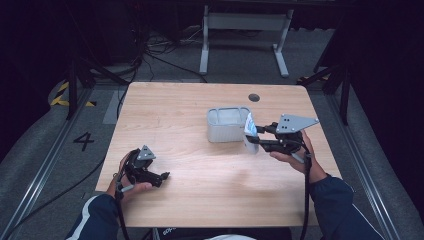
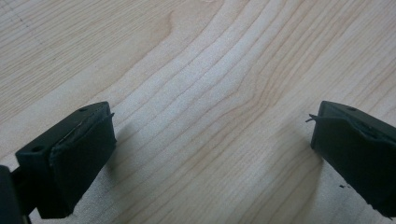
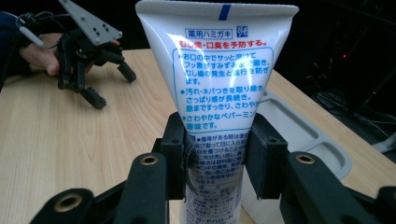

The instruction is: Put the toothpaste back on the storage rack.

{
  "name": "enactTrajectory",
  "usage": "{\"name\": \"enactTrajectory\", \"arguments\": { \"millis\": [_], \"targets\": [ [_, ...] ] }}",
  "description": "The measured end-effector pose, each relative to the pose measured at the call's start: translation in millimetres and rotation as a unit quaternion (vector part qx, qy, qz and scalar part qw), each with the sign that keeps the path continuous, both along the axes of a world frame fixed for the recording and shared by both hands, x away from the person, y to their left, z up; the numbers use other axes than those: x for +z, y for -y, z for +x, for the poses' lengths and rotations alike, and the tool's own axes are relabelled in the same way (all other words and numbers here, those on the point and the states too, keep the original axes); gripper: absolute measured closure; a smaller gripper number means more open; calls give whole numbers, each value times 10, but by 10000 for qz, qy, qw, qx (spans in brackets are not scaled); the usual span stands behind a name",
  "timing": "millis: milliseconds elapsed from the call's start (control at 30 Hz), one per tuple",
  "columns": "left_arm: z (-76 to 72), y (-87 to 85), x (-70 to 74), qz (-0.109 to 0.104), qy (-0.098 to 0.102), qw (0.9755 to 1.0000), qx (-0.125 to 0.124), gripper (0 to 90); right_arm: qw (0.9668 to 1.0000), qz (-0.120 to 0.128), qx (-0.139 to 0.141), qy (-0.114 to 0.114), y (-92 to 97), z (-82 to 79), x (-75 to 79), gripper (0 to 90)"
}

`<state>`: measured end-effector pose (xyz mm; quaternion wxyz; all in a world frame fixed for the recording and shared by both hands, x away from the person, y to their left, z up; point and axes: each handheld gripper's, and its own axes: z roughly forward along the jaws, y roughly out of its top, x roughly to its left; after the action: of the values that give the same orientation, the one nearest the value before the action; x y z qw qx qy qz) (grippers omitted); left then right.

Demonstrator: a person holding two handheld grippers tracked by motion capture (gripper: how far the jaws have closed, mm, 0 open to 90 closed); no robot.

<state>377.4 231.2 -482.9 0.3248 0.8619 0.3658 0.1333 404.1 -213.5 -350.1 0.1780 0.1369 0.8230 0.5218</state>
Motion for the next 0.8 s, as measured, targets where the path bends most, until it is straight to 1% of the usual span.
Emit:
{"name": "enactTrajectory", "arguments": {
  "millis": [133, 200, 300, 433, 533, 633, 800],
  "targets": [
    [0, 0, 0, 0, 1, 10000, 1, 2, 9999, 146, -63, 52, -32, 38, 74, 647],
    [-1, 0, 0, -1, 0, 10000, 2, 2, 9998, 160, -101, 93, -46, 54, 101, 648],
    [-1, 0, 0, 1, 0, 10000, 2, 2, 9995, 267, -137, 100, -63, 88, 153, 649],
    [1, -1, 0, 7, 12, 10000, 0, 2, 9992, 338, -162, 126, -97, 135, 209, 650],
    [1, -1, 0, 7, 13, 10000, 0, 2, 9991, 355, -179, 159, -129, 167, 243, 650],
    [0, 0, 0, 0, -1, 10000, 2, 2, 9989, 407, -203, 132, -156, 209, 262, 650],
    [0, 0, 0, 0, -1, 10000, 2, 2, 9987, 418, -275, 129, -212, 301, 291, 650]
  ]
}}
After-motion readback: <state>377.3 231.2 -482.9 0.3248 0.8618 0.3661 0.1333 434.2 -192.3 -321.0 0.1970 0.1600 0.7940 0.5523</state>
